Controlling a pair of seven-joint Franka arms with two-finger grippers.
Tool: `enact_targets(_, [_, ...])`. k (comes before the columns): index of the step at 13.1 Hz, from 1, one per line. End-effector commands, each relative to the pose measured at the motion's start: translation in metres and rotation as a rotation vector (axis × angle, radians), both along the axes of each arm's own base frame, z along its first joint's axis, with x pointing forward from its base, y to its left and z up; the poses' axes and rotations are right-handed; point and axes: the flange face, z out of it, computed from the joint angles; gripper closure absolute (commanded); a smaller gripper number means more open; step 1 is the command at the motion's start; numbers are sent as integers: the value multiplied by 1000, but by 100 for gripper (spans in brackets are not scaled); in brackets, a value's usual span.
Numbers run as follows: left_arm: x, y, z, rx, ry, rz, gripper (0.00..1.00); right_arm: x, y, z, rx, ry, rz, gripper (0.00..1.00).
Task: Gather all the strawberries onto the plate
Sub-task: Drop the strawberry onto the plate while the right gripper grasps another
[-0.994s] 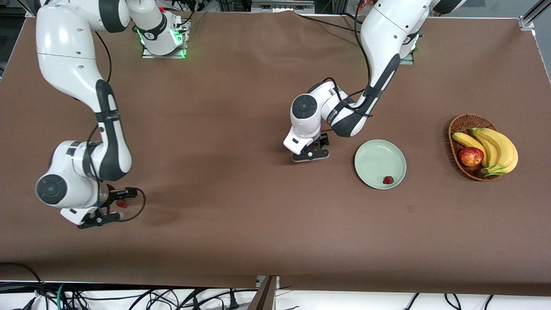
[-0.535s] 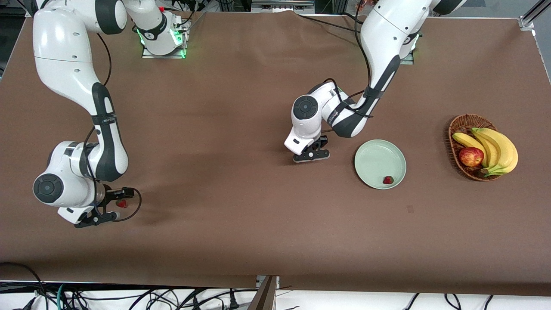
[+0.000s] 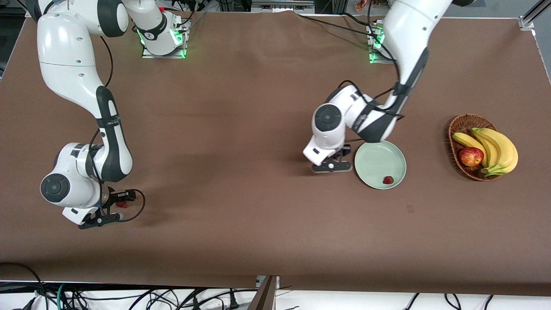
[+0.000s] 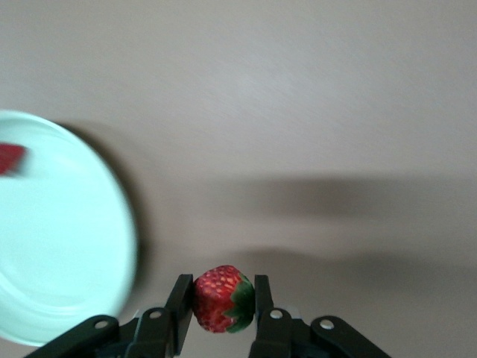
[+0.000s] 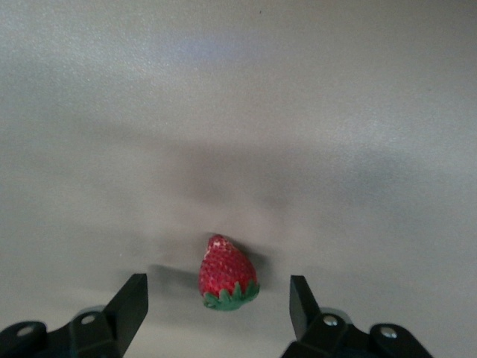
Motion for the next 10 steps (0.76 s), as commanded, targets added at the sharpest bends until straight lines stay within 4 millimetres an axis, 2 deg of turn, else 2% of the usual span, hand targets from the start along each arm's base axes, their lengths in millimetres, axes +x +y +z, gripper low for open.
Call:
enact_targets(1, [19, 59, 26, -30, 72, -123, 86, -1, -1, 2, 18, -8, 3, 48])
enact_targets(4, [42, 126, 25, -62, 122, -297, 85, -1, -1, 3, 18, -10, 3, 72])
enact_targets(6, [49, 157, 10, -103, 159, -369, 84, -1, 0, 3, 19, -10, 4, 81])
enact_targets(7, [50, 164, -1, -117, 171, -383, 84, 0, 2, 5, 23, -14, 4, 82])
enact_targets(8, [49, 165, -11, -124, 163, -388, 84, 1, 14, 10, 40, -16, 10, 82])
enact_targets(10, [40, 163, -32, -139, 133, -400, 84, 4, 52, 22, 85, -31, 14, 82])
